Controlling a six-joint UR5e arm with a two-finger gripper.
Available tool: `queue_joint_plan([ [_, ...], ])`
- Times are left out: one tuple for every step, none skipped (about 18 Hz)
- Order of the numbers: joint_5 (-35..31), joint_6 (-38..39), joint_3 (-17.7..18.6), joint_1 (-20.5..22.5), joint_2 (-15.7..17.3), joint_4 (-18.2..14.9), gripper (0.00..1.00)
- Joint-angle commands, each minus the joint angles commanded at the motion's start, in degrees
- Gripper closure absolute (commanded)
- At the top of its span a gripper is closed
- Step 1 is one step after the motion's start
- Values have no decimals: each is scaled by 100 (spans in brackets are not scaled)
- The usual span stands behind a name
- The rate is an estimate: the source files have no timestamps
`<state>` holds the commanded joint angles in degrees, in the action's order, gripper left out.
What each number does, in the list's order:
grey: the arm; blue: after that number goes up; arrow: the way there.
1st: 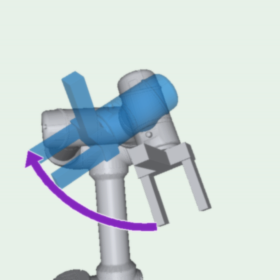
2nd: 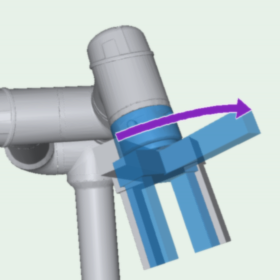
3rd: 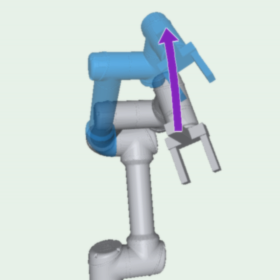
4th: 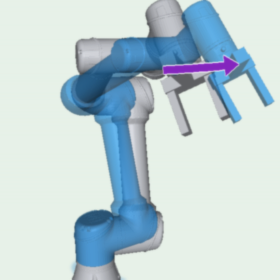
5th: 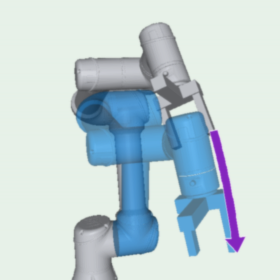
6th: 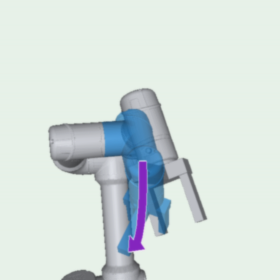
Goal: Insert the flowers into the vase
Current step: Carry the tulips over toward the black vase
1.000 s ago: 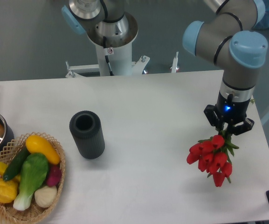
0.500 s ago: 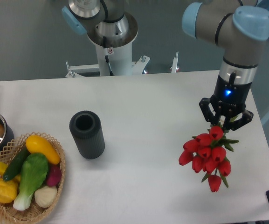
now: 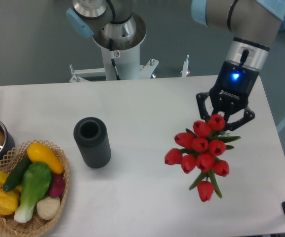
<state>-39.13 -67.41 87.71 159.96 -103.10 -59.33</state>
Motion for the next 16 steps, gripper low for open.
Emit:
queue_joint_plan([
  [254, 9, 35, -9, 9, 0, 100],
  [535, 9, 70, -17, 18, 9, 100],
  [807, 18, 132, -9, 18, 9, 100],
  [1115, 9, 219, 9, 44, 9, 100],
  [1431, 9, 368, 9, 96, 9, 100],
  [1730, 0, 526, 9, 149, 44, 100],
  [1985, 9, 684, 17, 193, 114, 100],
  [2249, 0, 816, 35, 228, 140, 100],
  [2530, 0, 931, 70, 272, 141, 100],
  [2759, -17, 1028, 79, 308, 149, 100],
  [2840, -26, 1046, 88, 308, 176, 100],
  [2867, 0, 1055, 79, 343, 167, 100],
  [2876, 0, 1055, 70, 352, 167, 100],
  [2902, 9, 1072, 62, 352, 167, 100],
  [2928, 9, 1090, 53, 352, 167, 100],
  [2963, 0, 1090, 44, 352, 176, 100],
])
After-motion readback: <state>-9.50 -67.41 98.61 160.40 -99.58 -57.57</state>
